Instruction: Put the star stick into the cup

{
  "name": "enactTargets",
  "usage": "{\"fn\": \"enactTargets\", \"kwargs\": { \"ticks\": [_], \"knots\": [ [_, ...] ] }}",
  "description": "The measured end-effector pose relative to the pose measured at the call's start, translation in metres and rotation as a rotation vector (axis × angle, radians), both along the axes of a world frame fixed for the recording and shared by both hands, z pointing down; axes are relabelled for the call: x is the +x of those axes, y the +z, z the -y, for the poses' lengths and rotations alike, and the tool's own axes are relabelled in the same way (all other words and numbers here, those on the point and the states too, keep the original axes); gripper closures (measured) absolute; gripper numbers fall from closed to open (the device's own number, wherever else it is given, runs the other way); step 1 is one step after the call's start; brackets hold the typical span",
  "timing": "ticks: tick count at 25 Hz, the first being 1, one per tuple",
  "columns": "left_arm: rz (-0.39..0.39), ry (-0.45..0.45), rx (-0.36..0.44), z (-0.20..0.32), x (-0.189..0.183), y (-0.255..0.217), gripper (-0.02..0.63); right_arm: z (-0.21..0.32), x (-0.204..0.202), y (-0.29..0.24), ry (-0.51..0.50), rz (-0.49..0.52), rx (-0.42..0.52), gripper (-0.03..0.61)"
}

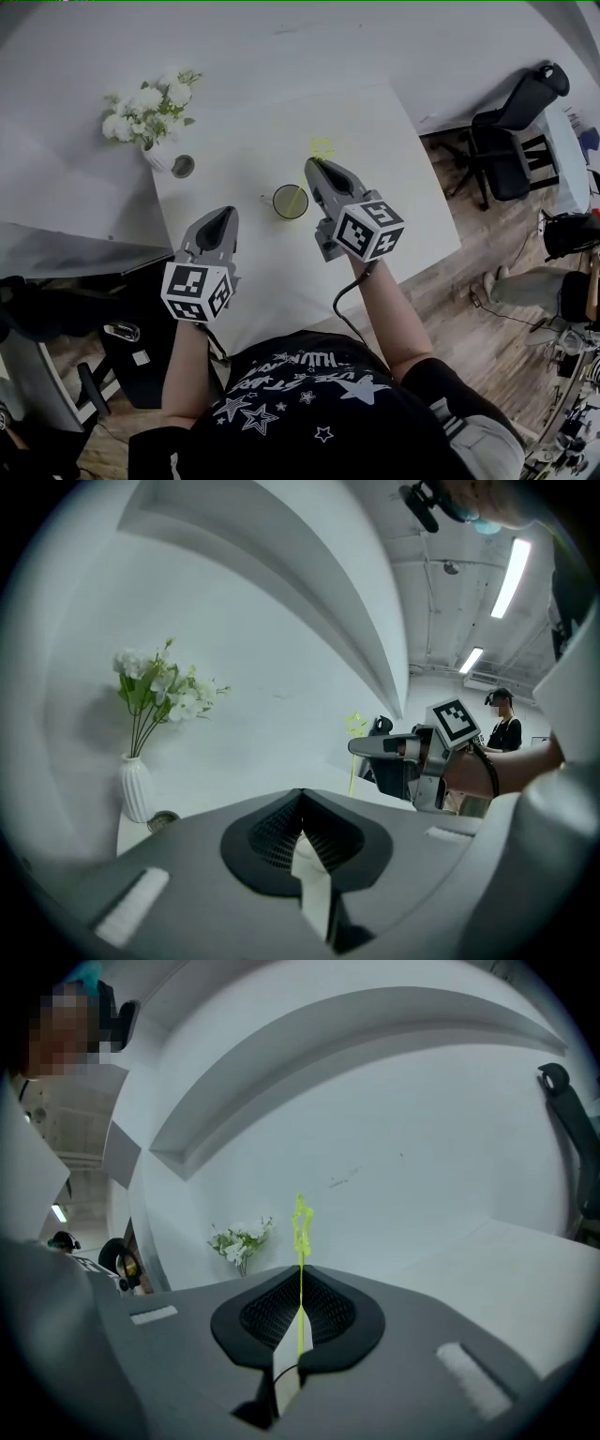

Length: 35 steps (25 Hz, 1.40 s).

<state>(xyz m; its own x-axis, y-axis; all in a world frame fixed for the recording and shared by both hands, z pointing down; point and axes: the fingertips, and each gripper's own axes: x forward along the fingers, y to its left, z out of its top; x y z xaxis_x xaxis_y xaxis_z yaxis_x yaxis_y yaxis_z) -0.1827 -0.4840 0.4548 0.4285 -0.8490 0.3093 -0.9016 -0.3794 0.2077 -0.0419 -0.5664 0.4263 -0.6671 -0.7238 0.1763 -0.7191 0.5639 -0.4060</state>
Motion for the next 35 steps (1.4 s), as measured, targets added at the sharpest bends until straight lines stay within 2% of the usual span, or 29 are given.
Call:
{"fn": "enactTargets", "kwargs": {
  "ticks": [13,25,35],
  "knots": [
    [-0.017,0.013,-0.045,0.008,0.011,0.022,0.611,0.01,-0.003,0.041,-0.031,-0.026,-0.078,0.557],
    [-0.029,0.006,-0.068,0.011,0.009,0.031,0.611,0.033,0.006,0.057,0.042,-0.003,-0.124,0.549],
    [-0.023,0.007,-0.063,0.005,0.011,0.029,0.611,0.023,0.008,0.069,0.034,-0.03,-0.15,0.518]
  ]
}}
